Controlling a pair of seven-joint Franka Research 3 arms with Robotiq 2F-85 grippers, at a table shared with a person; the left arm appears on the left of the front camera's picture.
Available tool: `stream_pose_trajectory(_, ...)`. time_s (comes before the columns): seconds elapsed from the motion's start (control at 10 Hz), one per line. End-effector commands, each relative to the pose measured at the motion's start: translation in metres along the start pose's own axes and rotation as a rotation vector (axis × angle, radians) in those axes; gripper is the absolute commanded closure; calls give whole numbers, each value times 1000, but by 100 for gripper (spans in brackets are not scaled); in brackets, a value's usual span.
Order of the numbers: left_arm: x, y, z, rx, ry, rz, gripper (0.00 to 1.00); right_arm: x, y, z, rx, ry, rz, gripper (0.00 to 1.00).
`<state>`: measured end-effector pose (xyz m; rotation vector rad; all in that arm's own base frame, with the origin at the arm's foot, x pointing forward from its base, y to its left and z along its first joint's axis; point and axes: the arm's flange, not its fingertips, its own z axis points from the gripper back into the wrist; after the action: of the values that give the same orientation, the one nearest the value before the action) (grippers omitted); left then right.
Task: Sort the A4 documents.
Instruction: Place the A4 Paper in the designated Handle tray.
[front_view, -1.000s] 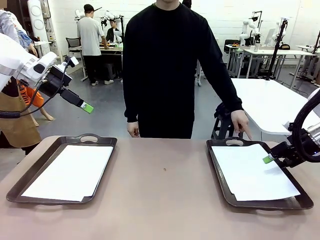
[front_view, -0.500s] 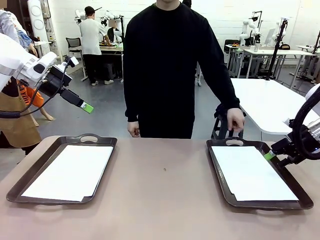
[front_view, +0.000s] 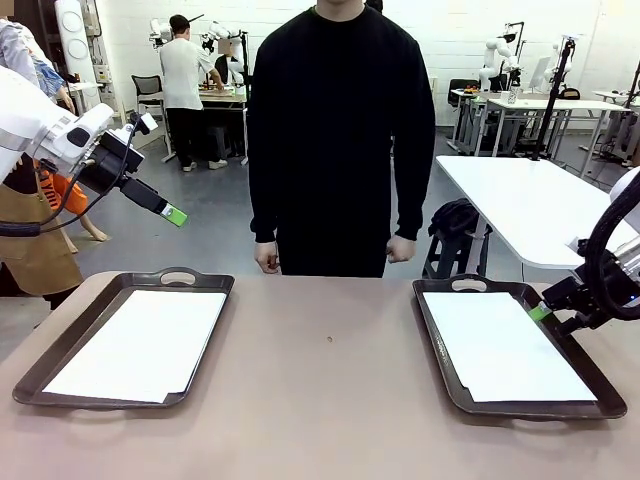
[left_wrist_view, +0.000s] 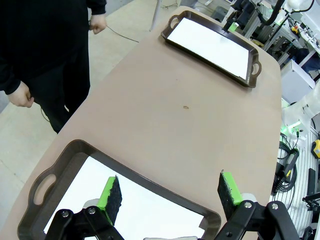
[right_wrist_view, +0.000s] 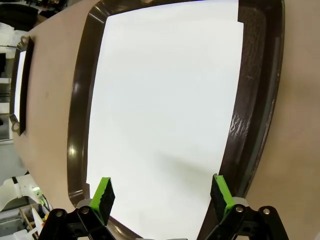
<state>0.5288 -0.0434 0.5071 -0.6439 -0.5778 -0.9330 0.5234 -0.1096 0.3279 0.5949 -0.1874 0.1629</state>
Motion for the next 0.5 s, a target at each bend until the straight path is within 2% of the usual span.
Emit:
stream_pose_trajectory(0.0,1,0,0,0,0,-2,0,0,0,0,8,-11,0,0)
stream_pose_trajectory(0.4,1,0,0,0,0,-2,0,0,0,0,8,-11,0,0)
